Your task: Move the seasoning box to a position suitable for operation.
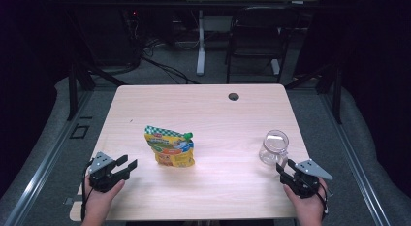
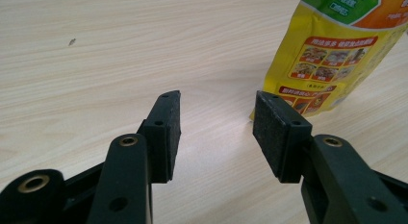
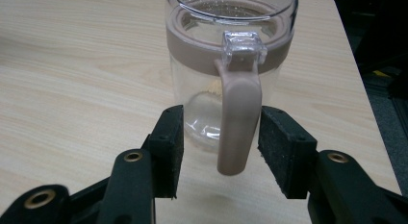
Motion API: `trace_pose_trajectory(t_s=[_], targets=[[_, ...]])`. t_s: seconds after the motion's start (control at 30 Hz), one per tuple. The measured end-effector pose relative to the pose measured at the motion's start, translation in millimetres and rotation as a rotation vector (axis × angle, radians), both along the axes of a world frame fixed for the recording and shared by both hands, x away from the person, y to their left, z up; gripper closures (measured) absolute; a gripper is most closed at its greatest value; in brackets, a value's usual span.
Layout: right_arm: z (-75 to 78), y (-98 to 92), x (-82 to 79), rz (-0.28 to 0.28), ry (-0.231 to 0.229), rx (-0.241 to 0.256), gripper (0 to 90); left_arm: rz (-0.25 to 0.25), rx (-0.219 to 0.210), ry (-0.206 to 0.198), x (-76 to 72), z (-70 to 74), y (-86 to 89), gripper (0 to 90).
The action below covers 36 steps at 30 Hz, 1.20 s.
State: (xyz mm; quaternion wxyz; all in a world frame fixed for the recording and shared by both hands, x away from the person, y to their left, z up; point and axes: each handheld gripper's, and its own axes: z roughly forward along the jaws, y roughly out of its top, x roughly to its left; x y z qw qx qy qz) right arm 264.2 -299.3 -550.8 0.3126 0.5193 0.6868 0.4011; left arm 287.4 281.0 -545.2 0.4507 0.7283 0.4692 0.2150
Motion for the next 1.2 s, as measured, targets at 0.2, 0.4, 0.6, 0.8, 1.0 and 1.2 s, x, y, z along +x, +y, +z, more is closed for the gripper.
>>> trace_pose_trajectory(t_s=[0.2,0.4,0.6,0.8,1.0,1.2], targets=[[-0.9,1.8,14.4,-0.009,0.020,0.003,55.9,0.003,0.024,0.006,-10.7,-1.2,3.7,52.7],[-0.5,-0.6,16.6,-0.009,0.036,0.001,68.6,0.021,0.022,0.008,-17.3,-0.8,9.2,52.8],[1.5,0.9,20.8,-0.006,0.046,-0.003,72.2,0.033,0.013,0.005,-22.7,-0.3,13.8,52.8],[2.3,3.2,21.6,0.004,0.050,-0.001,72.6,0.030,0.014,0.007,-19.5,-1.3,14.0,52.7],[2.8,5.0,19.7,0.037,0.055,-0.002,72.8,0.023,0.014,0.006,-16.4,-2.0,11.1,52.7],[3.3,15.7,15.5,0.126,0.061,-0.017,72.8,0.016,0.009,0.005,-13.6,-1.3,9.5,52.7]])
